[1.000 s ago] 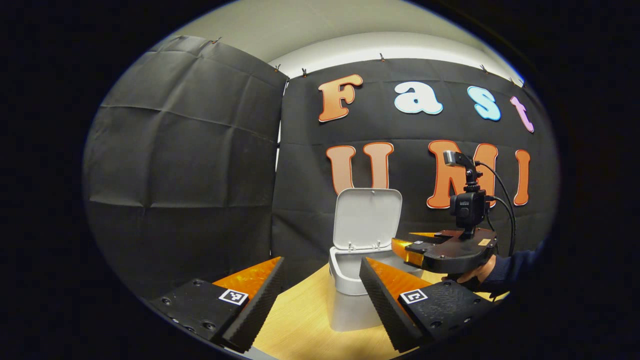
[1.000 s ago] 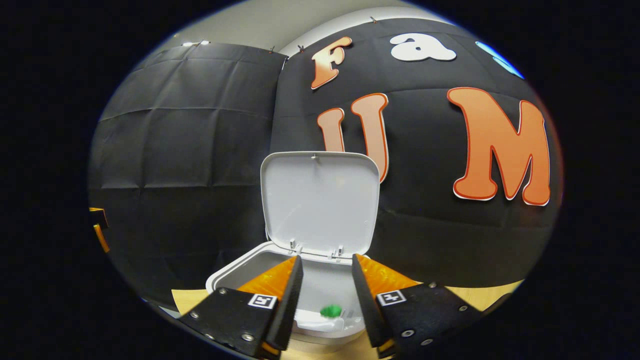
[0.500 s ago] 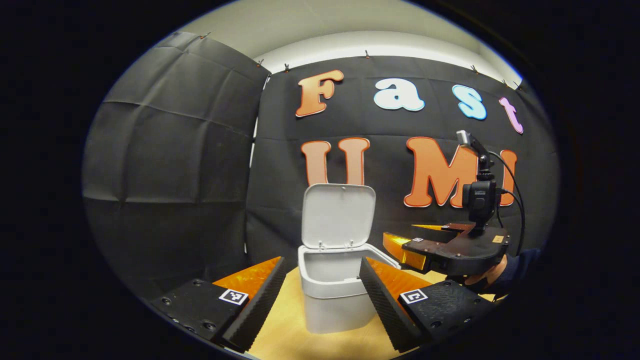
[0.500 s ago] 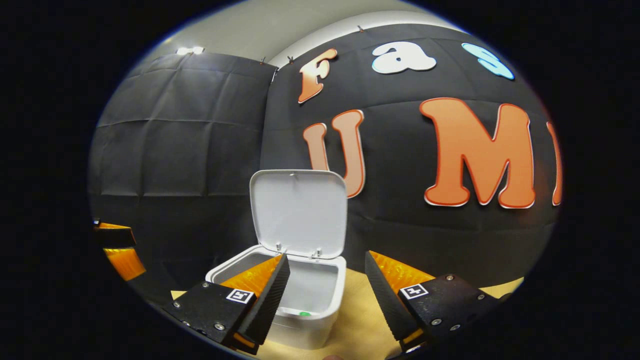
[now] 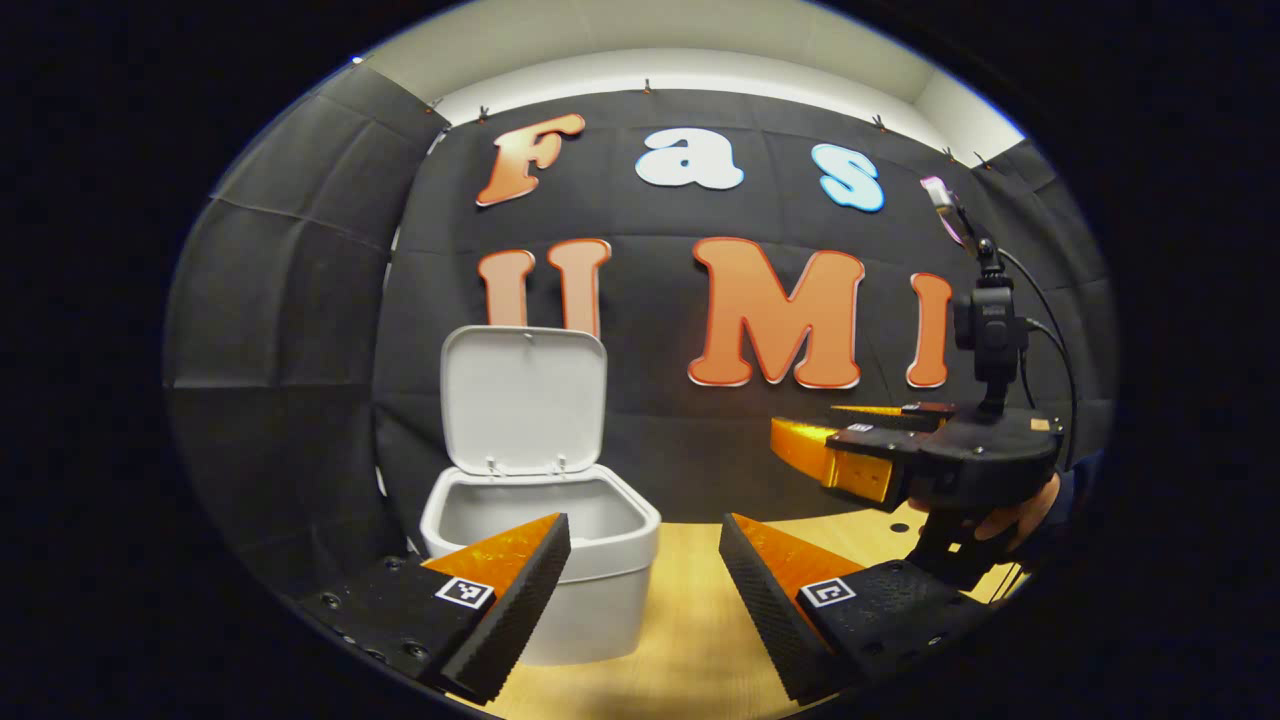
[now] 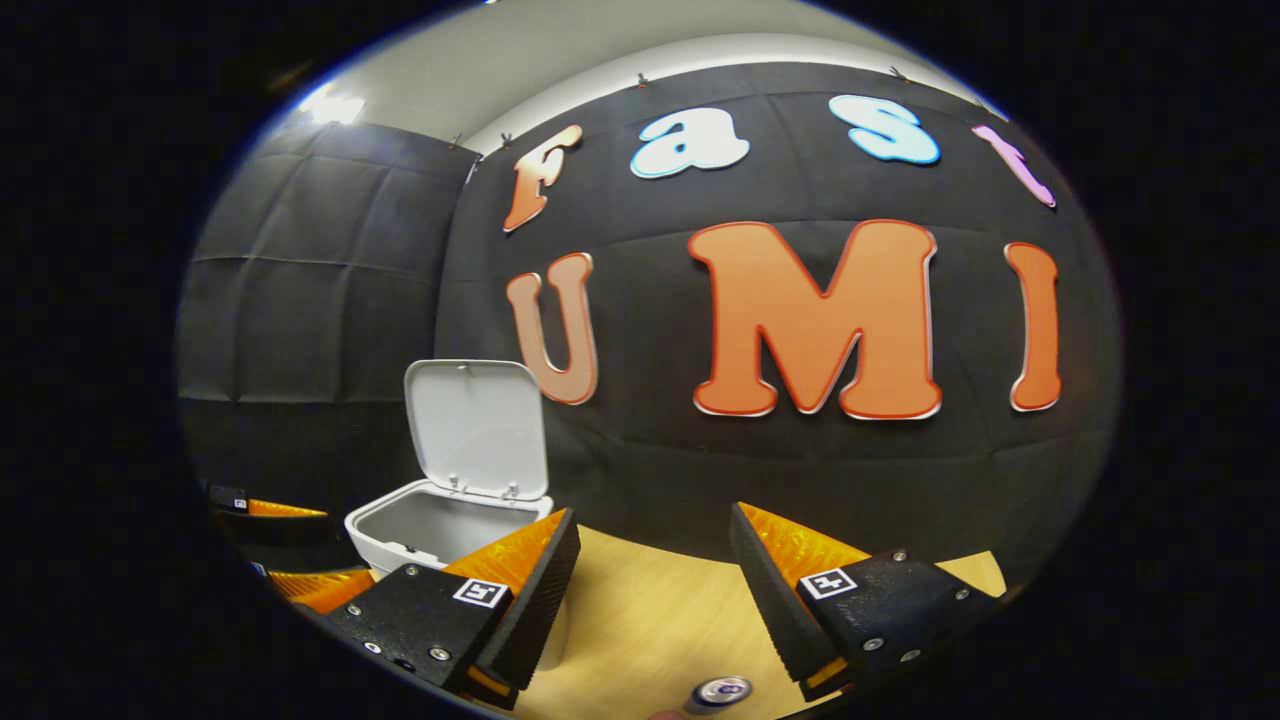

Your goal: Press the lid of the desktop garbage bin to open it, pick up the crumpled paper on the desktop and throw it into the bin, then pick up the pop can on the desktop and drop it into the bin, and finally close the garbage bin lid.

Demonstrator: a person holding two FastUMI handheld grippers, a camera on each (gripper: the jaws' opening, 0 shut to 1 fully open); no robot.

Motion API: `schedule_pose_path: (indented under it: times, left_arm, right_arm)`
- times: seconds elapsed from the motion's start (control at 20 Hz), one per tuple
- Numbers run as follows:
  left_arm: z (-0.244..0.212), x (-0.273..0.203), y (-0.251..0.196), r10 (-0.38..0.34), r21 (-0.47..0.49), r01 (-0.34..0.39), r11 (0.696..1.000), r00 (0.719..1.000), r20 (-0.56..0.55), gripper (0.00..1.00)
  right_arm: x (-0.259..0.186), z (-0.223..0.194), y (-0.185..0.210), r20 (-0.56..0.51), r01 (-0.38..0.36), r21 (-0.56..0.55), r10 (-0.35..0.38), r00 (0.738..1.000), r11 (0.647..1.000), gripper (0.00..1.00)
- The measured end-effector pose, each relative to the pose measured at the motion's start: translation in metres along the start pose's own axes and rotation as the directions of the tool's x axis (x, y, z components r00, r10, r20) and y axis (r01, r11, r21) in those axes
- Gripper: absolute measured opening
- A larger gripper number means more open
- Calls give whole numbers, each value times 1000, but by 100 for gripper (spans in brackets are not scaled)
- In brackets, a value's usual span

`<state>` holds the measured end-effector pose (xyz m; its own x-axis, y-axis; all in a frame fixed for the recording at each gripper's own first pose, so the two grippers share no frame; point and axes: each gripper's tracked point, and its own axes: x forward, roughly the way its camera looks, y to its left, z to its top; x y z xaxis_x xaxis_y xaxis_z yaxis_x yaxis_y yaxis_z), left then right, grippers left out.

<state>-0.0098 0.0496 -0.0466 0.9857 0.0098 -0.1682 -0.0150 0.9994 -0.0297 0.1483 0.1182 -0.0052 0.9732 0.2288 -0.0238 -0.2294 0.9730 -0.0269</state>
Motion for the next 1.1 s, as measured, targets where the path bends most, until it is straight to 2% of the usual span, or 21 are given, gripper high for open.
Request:
schedule_pose_path:
  times: [0.25, 0.35, 0.5, 1.1]
  left_arm:
    - [-22, 4, -40, -133, -37, 130, 991, 989, -64, 96]
    - [-38, 2, -56, -182, -51, 176, 983, 973, -141, 97]
    - [-52, -1, -70, -240, -53, 234, 971, 952, -189, 99]
    - [-107, 7, -95, -322, -25, 332, 943, 890, -324, 99]
  right_arm:
    - [-34, -1, -70, -11, 144, 6, -144, 990, 990, 90]
    - [-46, -2, -91, -16, 188, -8, -188, 982, 982, 90]
    - [-67, -4, -117, -26, 245, -26, -246, 969, 969, 90]
    - [-122, -16, -177, -67, 404, -38, -406, 912, 914, 90]
